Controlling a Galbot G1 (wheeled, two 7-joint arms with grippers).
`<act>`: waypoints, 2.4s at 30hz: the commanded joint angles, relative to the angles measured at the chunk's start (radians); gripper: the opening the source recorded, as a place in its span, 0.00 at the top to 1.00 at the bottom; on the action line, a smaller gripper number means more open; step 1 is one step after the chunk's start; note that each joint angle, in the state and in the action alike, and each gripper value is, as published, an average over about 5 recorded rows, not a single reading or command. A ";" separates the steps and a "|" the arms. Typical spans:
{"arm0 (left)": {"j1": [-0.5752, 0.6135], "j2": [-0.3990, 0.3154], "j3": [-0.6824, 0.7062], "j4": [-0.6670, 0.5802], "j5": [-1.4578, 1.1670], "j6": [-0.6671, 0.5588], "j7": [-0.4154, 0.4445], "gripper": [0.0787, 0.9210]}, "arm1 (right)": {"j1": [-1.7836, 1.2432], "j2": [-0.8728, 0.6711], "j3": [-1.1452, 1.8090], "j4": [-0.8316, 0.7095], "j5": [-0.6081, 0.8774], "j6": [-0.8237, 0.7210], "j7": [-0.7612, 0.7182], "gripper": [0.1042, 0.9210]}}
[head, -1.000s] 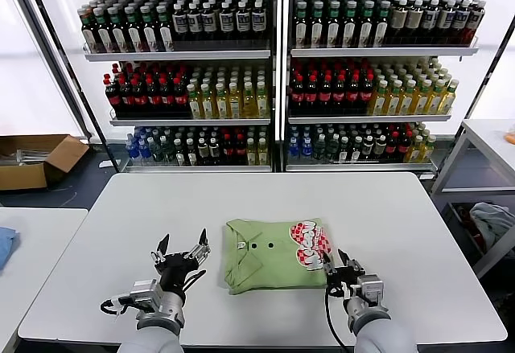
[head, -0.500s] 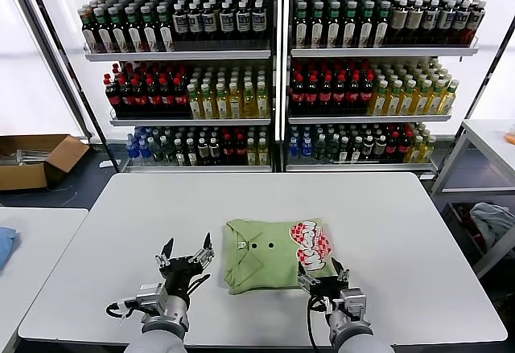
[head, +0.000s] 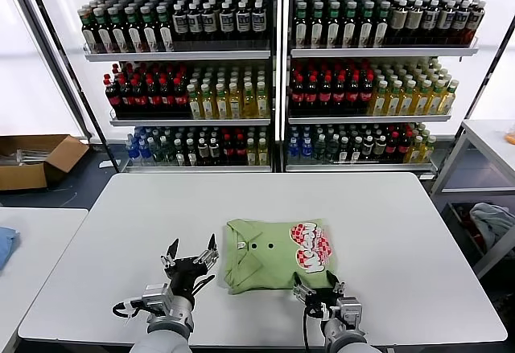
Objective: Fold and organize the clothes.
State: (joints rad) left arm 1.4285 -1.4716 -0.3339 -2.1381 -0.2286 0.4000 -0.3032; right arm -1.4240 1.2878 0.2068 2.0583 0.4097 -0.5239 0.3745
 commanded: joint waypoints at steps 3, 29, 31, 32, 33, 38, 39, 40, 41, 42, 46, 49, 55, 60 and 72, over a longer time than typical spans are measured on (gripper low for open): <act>-0.001 0.004 -0.003 0.004 -0.002 -0.003 0.005 0.12 | -0.017 -0.016 0.007 0.025 -0.053 0.020 -0.005 0.12; 0.018 0.008 -0.010 -0.002 -0.001 0.003 0.008 0.12 | 0.463 0.111 -0.011 -0.349 -0.041 0.054 0.041 0.12; 0.018 0.006 -0.009 -0.001 -0.001 0.004 0.008 0.12 | 0.468 0.126 -0.010 -0.371 -0.005 0.043 0.047 0.12; 0.019 0.005 -0.008 0.000 -0.001 0.005 0.008 0.12 | 0.468 0.131 -0.009 -0.379 0.008 0.039 0.048 0.12; 0.019 0.005 -0.007 0.001 -0.002 0.005 0.009 0.12 | 0.466 0.136 -0.008 -0.385 0.021 0.035 0.046 0.12; 0.019 0.003 -0.005 0.001 -0.002 0.006 0.009 0.12 | 0.443 0.139 -0.005 -0.396 0.051 0.025 0.039 0.12; 0.019 0.003 -0.005 0.001 -0.002 0.006 0.008 0.12 | 0.440 0.139 -0.004 -0.398 0.060 0.022 0.040 0.12; 0.018 0.004 -0.005 0.001 -0.002 0.006 0.009 0.12 | 0.437 0.139 -0.002 -0.399 0.071 0.018 0.041 0.12; 0.018 0.004 -0.005 0.002 -0.002 0.007 0.009 0.12 | 0.434 0.139 -0.001 -0.399 0.084 0.014 0.042 0.12; 0.017 0.004 -0.005 0.002 -0.002 0.007 0.008 0.12 | 0.432 0.140 0.001 -0.399 0.095 0.009 0.044 0.12; 0.015 0.003 -0.002 0.004 -0.001 0.009 0.010 0.12 | 0.422 0.140 0.001 -0.396 0.115 -0.002 0.044 0.12; 0.017 0.004 -0.002 0.005 -0.001 0.009 0.012 0.12 | 0.415 0.138 0.001 -0.392 0.112 -0.003 0.041 0.12; 0.017 0.006 -0.006 0.005 -0.002 0.009 0.013 0.12 | 0.410 0.125 0.002 -0.369 0.080 -0.009 0.043 0.12; 0.017 0.002 -0.006 -0.002 -0.002 0.005 0.013 0.12 | 0.397 0.100 0.008 -0.273 -0.068 0.024 0.023 0.12; 0.025 -0.018 -0.028 -0.030 0.057 -0.100 0.021 0.12 | 0.160 -0.129 0.230 0.031 -0.260 0.072 -0.018 0.12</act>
State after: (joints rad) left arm 1.4526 -1.4834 -0.3535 -2.1602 -0.2136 0.3700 -0.2883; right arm -1.0726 1.3190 0.2578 1.8692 0.2543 -0.4916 0.3786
